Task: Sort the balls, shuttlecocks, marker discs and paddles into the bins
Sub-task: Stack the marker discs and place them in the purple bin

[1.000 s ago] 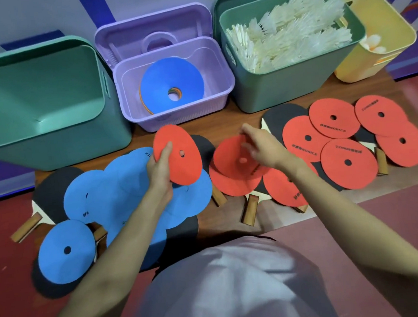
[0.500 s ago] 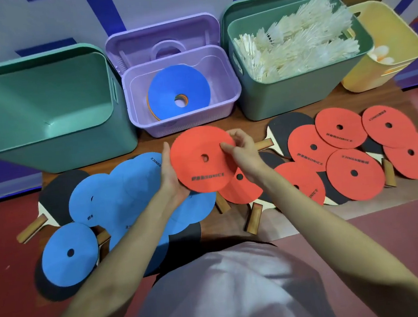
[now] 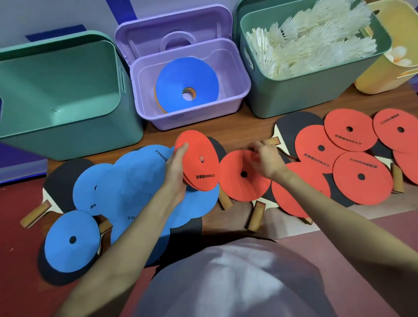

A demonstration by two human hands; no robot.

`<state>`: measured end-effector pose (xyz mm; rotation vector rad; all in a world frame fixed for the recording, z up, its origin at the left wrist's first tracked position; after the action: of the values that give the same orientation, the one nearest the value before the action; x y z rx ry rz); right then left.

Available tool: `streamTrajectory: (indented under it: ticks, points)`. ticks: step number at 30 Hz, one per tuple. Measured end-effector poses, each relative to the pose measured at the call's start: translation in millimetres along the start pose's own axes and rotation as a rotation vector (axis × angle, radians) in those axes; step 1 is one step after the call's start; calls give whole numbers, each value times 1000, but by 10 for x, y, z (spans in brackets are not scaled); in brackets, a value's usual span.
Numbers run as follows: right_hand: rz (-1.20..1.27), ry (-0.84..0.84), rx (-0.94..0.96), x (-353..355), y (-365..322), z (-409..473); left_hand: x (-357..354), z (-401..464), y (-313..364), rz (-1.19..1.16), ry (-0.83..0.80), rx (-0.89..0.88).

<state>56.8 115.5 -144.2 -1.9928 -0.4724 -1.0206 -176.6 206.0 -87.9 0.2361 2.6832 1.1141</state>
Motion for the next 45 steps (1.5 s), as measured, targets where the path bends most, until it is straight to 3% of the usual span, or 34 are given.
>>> streamTrajectory:
  ticks: [4,8,13,15,18,20,23,26,28,30,34,41,45]
  points:
    - [-248,-170,167,-98,-124,19,36,-10,8,22,25,0]
    - [-372,-261,173,-130,-212,70,30,-13,15,27,36,4]
    - [-458,-58,184,110,-364,87,42,-14,57,26,102,-62]
    - [-433,-50,184,232,-372,44,70,1,65,32,125,-72]
    - [-251,-72,179,448,-266,-41,72,12,75,46,132,-73]
    - [-25,8,210,637,-212,-96,53,24,79,41,133,-63]
    - [395,183,209,884,-129,-173,-31,5,107,75,146,-65]
    - [897,209,145,943,-98,-288,-155,11,102,80,152,-68]
    - [1130,180,89,865,-112,-351,-311,41,62,76,63,-53]
    - [1210,142,15,696,-115,-398,-530,-12,24,68,-74,-17]
    - [928,164,-58,422,-57,-477,-829,-180,-81,75,-184,31]
    - [666,152,-45,442,152,-605,-817,-192,-255,288,-115,16]
    - [440,225,-205,420,518,-784,-839,-160,-289,298,-98,-3]
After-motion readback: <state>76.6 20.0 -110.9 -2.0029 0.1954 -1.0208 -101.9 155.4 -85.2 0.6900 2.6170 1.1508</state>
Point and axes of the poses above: each hand's wrist, its own z-axis towards the middle knuckle, its own x-axis out of the back of the hand, y = z × x, the point moved 7 cm from there along z, towards the middle knuckle
